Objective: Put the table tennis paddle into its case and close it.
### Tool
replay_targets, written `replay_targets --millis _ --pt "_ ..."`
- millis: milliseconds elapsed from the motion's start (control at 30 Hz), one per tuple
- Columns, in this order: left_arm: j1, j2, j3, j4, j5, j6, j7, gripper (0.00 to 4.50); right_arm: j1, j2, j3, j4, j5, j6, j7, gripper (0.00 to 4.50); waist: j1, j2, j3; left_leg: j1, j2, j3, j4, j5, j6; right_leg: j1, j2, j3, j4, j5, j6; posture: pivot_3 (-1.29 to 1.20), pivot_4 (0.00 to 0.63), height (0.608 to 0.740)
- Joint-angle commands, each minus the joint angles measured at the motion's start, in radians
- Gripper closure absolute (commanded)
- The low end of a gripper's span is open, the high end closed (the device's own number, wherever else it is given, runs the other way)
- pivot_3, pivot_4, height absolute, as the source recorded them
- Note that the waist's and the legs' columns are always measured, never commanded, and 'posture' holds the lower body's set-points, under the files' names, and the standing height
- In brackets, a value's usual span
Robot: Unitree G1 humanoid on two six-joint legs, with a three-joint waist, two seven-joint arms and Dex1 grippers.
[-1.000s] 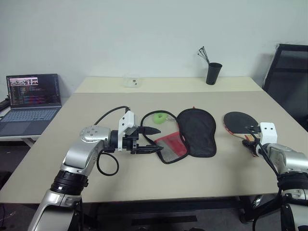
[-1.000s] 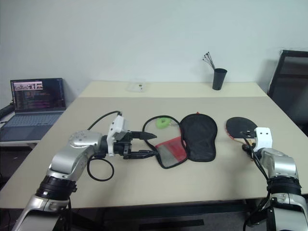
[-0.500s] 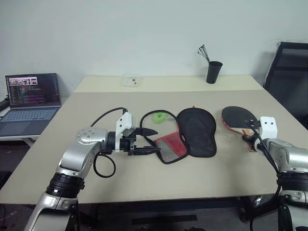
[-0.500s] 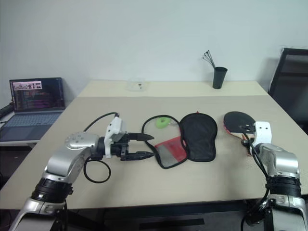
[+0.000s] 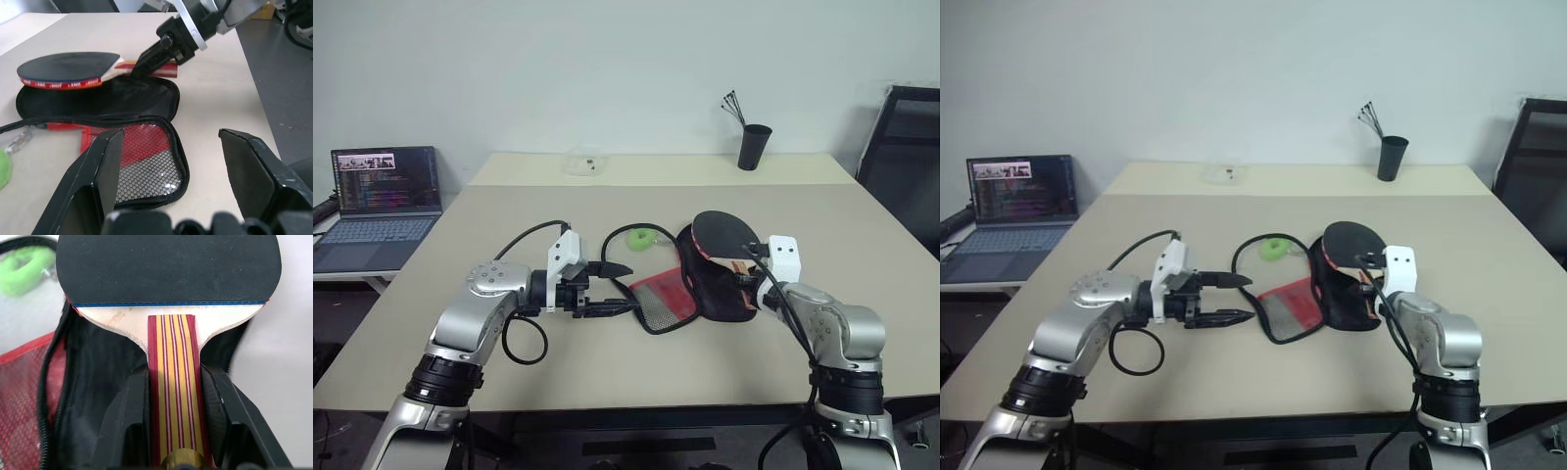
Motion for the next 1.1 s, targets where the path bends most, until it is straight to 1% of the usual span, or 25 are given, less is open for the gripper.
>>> replay_targets --millis 33,300,500,1033,1100 --pt "-0.003 0.004 0.020 -0.040 -0.013 0.000 0.004 1.13 -0.011 0.003 0.020 -0.026 -0.010 -0.053 0.004 3.41 -0.001 0.000 0.000 0.000 0.000 0.000 0.000 0.000 0.000 0.000 0.000 0.000 0.000 0.000 0.000 0.00 0.150 0.740" --pt "0.005 0.006 0.022 -0.048 -0.015 0.001 0.011 1.13 -0.020 0.034 0.060 0.059 -0.040 -0.128 -0.006 3.41 -0.003 0.000 0.000 0.000 0.001 0.000 -0.002 0.000 0.000 -0.001 0.001 0.000 0.000 0.000 -0.001 0.00 0.150 0.740" --pt "0.007 0.006 0.022 -0.047 -0.015 0.000 0.012 1.13 -0.032 0.039 0.065 0.115 -0.064 -0.173 -0.012 3.41 -0.003 0.000 0.000 0.000 0.001 0.001 -0.002 0.000 0.000 -0.002 0.001 0.000 0.000 0.000 -0.001 0.00 0.150 0.740" --pt "0.012 0.002 0.019 -0.046 -0.012 -0.005 0.014 1.13 -0.013 0.056 0.081 0.113 -0.092 -0.177 -0.029 3.41 -0.003 0.000 0.000 0.000 0.001 0.001 -0.002 0.000 0.000 -0.002 0.001 0.000 0.000 0.000 -0.001 0.00 0.150 0.740" --pt "0.013 0.001 0.019 -0.046 -0.011 -0.005 0.015 1.13 -0.011 0.064 0.081 0.106 -0.090 -0.177 -0.027 2.70 -0.003 0.000 0.000 0.000 0.001 0.001 -0.002 0.000 0.000 -0.002 0.001 0.000 0.000 0.000 -0.001 0.00 0.150 0.740"
